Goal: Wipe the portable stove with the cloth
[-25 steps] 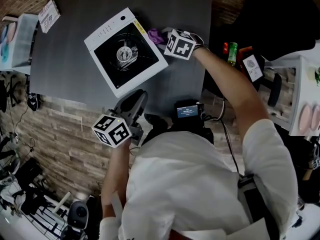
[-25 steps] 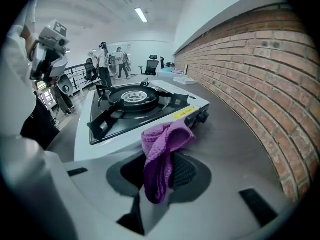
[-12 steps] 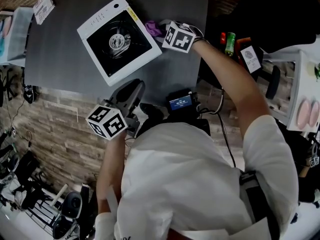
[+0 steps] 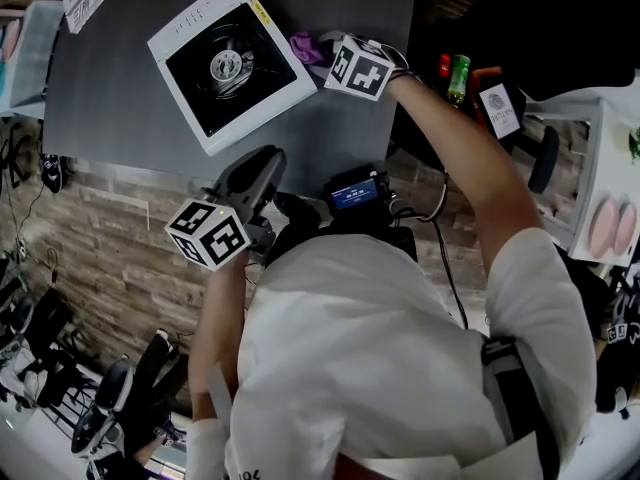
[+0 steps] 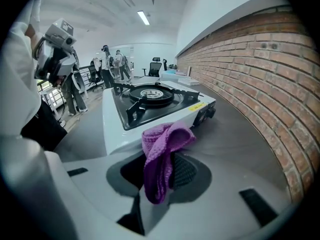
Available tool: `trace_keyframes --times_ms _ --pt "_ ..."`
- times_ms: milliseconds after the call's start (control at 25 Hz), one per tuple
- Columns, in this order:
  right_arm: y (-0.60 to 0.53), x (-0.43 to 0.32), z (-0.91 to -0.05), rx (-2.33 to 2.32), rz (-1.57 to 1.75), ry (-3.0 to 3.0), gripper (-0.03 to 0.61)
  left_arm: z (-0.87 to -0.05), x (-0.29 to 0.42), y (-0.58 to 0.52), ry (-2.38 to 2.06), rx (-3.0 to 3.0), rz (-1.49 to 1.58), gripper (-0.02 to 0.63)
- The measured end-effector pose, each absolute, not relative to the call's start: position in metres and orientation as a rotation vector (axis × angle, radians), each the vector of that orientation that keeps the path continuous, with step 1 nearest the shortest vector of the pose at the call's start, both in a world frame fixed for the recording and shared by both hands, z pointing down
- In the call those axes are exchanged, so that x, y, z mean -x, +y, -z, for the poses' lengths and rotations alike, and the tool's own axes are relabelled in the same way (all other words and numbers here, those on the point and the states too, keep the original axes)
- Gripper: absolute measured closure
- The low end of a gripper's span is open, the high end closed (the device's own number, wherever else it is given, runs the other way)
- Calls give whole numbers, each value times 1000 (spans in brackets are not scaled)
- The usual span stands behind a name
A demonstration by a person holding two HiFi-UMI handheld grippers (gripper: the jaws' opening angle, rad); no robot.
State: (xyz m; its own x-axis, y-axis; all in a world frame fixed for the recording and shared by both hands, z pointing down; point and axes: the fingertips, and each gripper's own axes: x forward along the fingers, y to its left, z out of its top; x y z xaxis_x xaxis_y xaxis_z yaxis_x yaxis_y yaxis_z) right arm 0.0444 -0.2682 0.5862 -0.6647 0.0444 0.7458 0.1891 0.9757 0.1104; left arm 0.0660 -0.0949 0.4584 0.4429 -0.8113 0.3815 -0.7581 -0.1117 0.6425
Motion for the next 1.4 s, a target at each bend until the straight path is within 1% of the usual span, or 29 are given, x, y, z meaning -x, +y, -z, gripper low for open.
trace_keyframes --times_ms 800,1400 --pt "-247 -69 -584 158 223 -2299 472 -461 -79 -92 -1311 -1891 108 546" --pt "-211 -109 -587 17 140 -2242 472 -459 -79 -48 -1230 -1945 139 546"
